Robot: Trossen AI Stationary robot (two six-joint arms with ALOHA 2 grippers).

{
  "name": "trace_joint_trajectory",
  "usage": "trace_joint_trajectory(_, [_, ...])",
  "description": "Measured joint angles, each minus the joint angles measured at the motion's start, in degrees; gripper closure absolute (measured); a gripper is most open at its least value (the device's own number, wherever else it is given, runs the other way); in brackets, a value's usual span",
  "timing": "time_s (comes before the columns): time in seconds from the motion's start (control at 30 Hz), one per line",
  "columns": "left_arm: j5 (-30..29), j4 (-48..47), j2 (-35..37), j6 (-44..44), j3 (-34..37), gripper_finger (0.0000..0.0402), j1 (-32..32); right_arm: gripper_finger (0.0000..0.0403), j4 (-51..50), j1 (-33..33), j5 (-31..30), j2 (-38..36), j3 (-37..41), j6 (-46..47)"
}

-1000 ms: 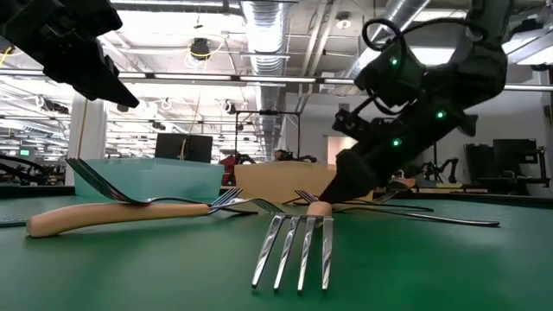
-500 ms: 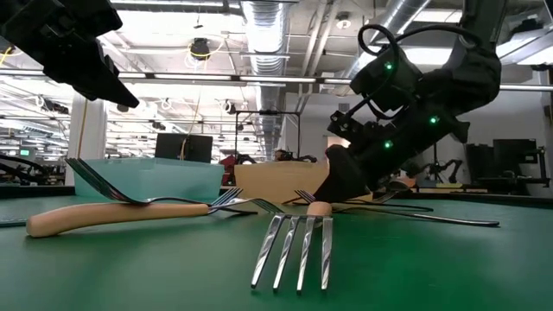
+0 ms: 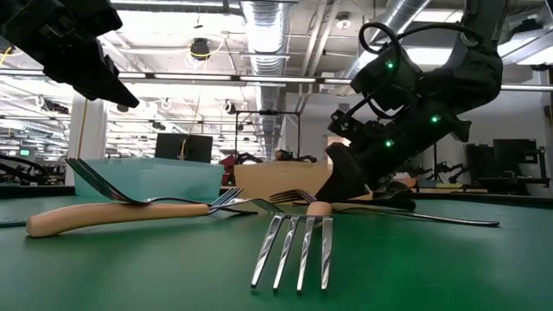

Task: Sort silverware by color (type)
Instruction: Put the black fork into the yellow bin

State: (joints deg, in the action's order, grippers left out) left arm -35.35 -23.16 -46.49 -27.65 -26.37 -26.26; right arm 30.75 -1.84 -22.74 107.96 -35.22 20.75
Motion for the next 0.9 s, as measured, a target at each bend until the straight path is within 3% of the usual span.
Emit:
trace_joint_trajectory(0.5, [0.0,0.0,0.01,-0.06,0.0,0.0377,-0.01,0.0369,1.89,-2.06,-0.96,-0.57,0.15,0.59])
trace_joint_trajectory(0.9, [-0.02,0.22,0.01,-0.04,0.0,0.0377,-0.01,0.0371,1.58,-5.07,-0.66,-7.87,0.35,-3.07])
